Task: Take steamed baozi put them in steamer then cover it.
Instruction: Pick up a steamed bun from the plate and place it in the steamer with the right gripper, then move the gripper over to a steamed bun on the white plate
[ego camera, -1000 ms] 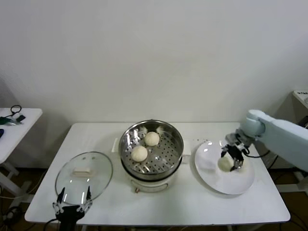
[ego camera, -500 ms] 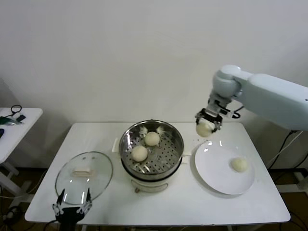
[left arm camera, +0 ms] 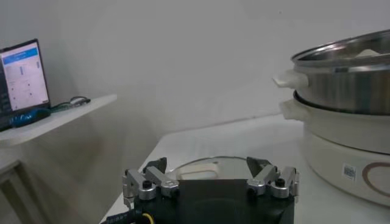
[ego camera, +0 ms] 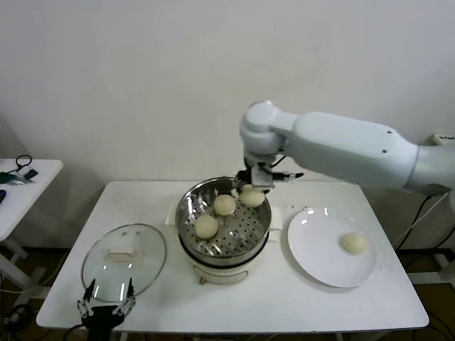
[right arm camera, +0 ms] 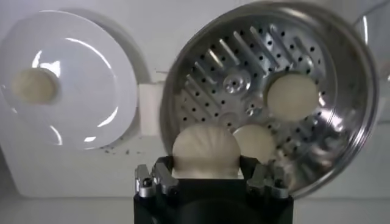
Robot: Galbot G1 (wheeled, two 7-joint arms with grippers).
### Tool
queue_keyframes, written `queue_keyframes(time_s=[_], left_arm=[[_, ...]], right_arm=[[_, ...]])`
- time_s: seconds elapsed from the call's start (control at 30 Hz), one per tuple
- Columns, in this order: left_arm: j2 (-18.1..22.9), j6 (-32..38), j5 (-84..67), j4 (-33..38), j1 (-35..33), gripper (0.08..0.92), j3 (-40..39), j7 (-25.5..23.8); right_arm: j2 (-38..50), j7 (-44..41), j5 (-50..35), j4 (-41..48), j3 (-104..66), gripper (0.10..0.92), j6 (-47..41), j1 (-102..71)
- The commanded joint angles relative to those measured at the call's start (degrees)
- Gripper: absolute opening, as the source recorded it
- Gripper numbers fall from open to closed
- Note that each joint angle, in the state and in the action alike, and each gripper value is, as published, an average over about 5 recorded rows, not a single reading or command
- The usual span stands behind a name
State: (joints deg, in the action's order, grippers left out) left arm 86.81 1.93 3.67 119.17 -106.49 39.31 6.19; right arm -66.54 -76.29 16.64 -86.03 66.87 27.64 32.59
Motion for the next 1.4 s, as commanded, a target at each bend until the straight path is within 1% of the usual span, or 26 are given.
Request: queue_keyframes(time_s=[0.03, 0.53, 0.8, 0.9, 1.03, 1.1, 1.27, 1.4], left_arm=[[0.02, -0.02, -0.06, 0.24, -0.05, 0.823, 0.14, 0.03], [0.35, 0.32, -1.39, -1.20, 0.08, 0.823, 0.31, 0.11], [0.28, 0.07, -1.53, -1.44, 0.39, 0.823, 0.12, 0.16], [0.16, 0.07, -1.57, -1.69, 0.57, 0.823, 0.17, 0.15], [0.09, 0.15, -1.57, -1.85, 0.59, 0.823, 0.19, 0.16], [0.07, 0.20, -1.55, -1.93, 0.58, 0.823, 0.18, 0.18], [0.06, 0.27, -1.52, -2.18, 0.63, 0.823, 0.15, 0.22], [0.01, 0.41, -1.50, -2.06, 0.51, 0.823, 0.25, 0.23]], right_arm=[[-6.53, -0.31, 2.87, -1.60, -0.27, 0.704, 2.18, -4.67], [-7.95, -0.57, 1.86, 0.56, 3.26, 0.704, 2.54, -7.77], [-7.09, -1.05, 0.46, -0.22, 4.25, 0.704, 1.73, -7.48], [-6.92, -0.87, 0.14, -0.18, 4.43, 0.718, 1.29, -7.58], [-6.94, -0.88, 0.22, 0.09, 4.25, 0.794, 0.84, -7.51], [-6.94, -0.94, 0.27, 0.24, 3.92, 0.816, 0.78, -7.36], [-6.10, -0.78, -0.24, 0.40, 2.68, 0.822, 1.21, -6.37], [-4.11, 0.01, -2.26, 1.76, 1.24, 0.823, 1.12, -3.88]])
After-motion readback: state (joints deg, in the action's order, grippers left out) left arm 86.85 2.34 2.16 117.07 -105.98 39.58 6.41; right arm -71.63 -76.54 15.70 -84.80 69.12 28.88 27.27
